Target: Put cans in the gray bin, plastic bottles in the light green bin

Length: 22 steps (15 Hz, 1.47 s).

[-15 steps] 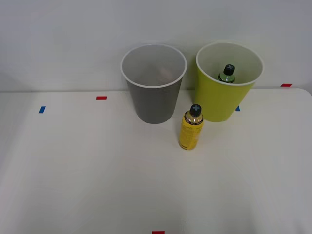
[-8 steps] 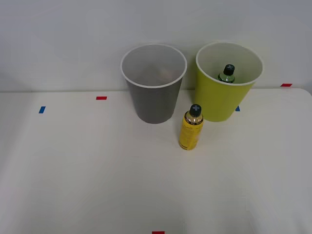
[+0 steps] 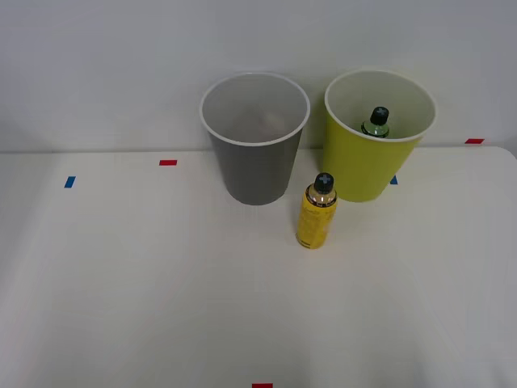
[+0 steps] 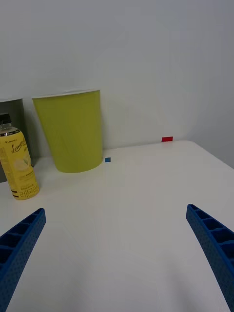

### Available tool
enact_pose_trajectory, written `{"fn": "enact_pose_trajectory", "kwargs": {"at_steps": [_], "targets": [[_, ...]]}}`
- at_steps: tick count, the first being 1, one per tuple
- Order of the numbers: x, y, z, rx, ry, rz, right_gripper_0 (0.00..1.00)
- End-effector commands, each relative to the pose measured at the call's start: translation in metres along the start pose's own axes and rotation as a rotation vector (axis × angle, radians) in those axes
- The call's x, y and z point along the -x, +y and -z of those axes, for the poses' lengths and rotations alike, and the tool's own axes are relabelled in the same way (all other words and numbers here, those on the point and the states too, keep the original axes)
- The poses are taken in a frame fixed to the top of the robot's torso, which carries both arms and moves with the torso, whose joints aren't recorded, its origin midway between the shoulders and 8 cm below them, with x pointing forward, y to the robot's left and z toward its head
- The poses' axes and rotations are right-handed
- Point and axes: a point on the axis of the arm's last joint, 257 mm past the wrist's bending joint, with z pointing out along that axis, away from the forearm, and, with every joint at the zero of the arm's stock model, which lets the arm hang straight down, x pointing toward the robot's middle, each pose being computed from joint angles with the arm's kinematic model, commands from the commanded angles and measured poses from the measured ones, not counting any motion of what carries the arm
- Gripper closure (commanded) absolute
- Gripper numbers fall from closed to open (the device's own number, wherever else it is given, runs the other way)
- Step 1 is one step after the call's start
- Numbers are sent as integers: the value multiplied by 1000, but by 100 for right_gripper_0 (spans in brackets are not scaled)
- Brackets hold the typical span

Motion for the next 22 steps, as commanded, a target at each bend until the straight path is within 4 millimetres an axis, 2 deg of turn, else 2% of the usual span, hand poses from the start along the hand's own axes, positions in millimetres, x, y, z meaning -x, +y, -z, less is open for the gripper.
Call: {"fn": "enact_pose_trajectory", "kwargs": {"at_steps": [1, 22], "targets": [[1, 0, 0, 1, -3, 6, 0], [1, 1, 0, 3, -3, 12, 0]]}}
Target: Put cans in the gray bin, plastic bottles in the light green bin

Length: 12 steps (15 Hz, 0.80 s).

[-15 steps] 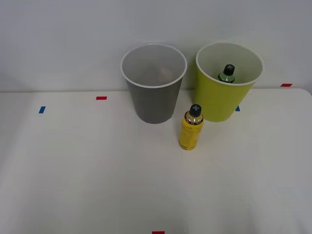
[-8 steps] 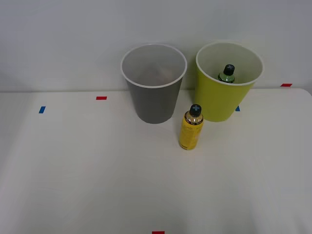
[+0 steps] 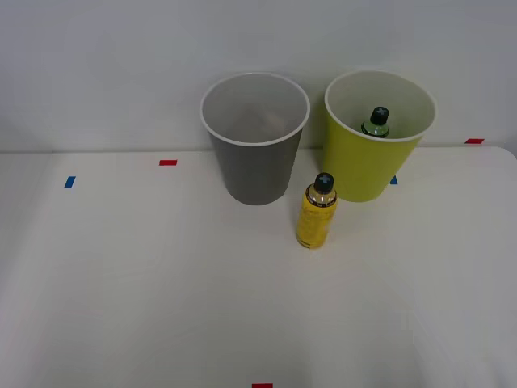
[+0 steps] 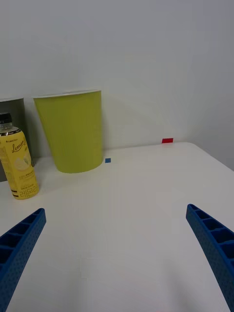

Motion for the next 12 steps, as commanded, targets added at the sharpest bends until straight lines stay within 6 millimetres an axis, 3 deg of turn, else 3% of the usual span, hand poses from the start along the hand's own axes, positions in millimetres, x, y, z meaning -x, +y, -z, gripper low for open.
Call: {"fn": "enact_pose_trajectory", "kwargs": {"at_steps": [1, 12], "targets": [[0, 0, 0, 0, 0, 0, 0], [0, 0, 0, 0, 0, 0, 0]]}}
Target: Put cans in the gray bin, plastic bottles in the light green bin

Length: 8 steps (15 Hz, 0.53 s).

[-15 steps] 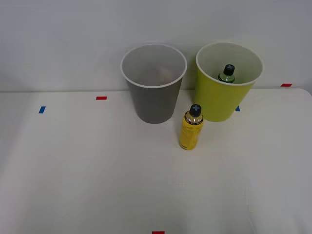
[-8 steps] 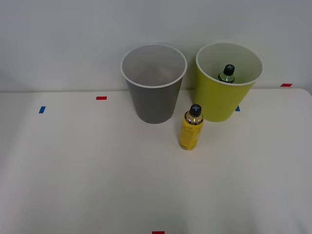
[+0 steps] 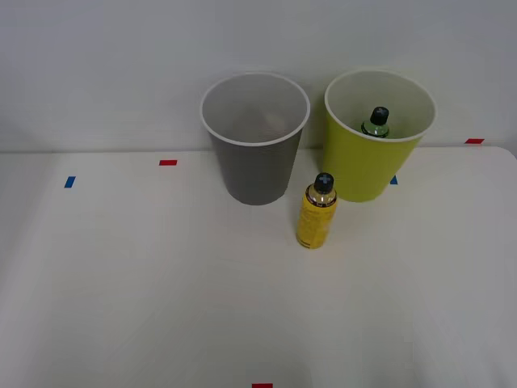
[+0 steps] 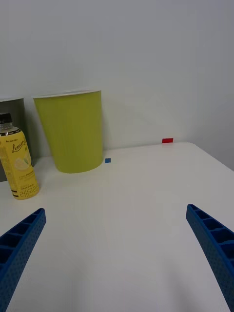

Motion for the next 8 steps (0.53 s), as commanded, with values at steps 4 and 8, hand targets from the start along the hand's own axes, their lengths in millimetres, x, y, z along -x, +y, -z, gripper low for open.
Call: {"fn": "enact_pose_trajectory", "kwargs": {"at_steps": [4, 8], "targets": [[0, 0, 0, 0, 0, 0, 0], [0, 0, 0, 0, 0, 0, 0]]}}
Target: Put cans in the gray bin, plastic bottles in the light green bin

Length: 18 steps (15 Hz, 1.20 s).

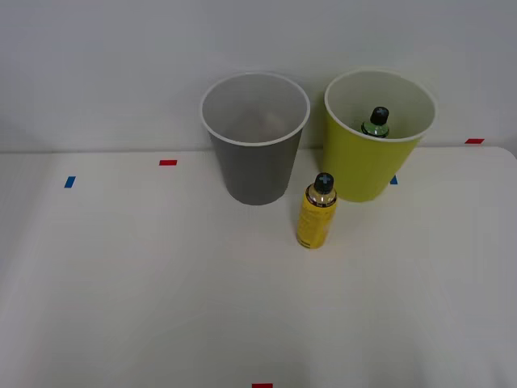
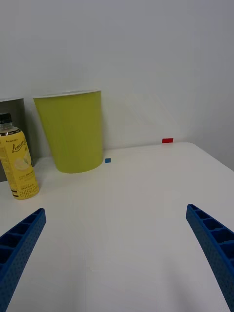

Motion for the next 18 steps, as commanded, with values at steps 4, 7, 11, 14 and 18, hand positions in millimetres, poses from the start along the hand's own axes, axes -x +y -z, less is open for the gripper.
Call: {"fn": "enact_pose_trajectory", "kwargs": {"at_steps": [4, 7, 11, 14, 18], "targets": [[0, 0, 0, 0, 0, 0, 0], [0, 0, 0, 0, 0, 0, 0], [0, 0, 0, 0, 0, 0, 0], [0, 0, 0, 0, 0, 0, 0], [0, 0, 0, 0, 0, 0, 0]]}}
